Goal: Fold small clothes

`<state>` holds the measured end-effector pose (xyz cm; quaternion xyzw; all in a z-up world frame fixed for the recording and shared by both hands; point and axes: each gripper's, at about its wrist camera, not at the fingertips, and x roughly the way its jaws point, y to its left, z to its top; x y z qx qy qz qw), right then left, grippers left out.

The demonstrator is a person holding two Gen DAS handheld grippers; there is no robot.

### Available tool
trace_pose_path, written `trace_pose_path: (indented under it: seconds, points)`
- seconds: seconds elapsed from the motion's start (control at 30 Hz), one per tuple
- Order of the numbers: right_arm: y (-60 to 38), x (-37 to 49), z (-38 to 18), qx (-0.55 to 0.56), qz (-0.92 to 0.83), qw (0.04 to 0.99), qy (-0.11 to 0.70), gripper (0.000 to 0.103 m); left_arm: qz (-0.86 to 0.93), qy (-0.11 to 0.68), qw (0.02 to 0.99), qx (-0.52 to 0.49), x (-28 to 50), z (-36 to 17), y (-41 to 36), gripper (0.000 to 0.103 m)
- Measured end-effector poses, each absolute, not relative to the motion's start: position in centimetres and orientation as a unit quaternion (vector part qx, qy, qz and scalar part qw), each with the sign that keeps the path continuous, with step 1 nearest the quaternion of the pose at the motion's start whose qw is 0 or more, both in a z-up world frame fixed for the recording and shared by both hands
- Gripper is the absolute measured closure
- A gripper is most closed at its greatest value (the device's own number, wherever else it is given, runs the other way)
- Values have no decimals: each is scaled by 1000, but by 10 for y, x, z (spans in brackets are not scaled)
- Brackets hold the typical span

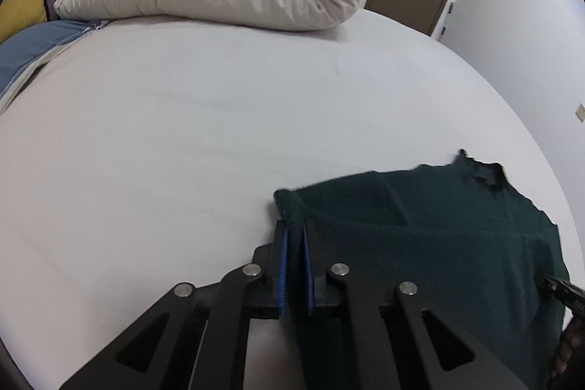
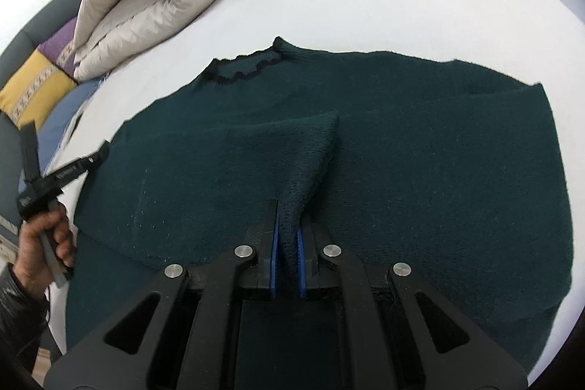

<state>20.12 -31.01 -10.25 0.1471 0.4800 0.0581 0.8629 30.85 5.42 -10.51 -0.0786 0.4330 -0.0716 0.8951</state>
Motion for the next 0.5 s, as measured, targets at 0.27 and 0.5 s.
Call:
trace_pose_path:
  seconds: [0.27,0.5]
  points:
    - [-314,196,-100,181,68,856,479,90,-86,435,896,-36,241,-86,40,43]
    - [-319,196,-100,173,45,858,482,93,-81,450,889,-1,234,-112,28,85]
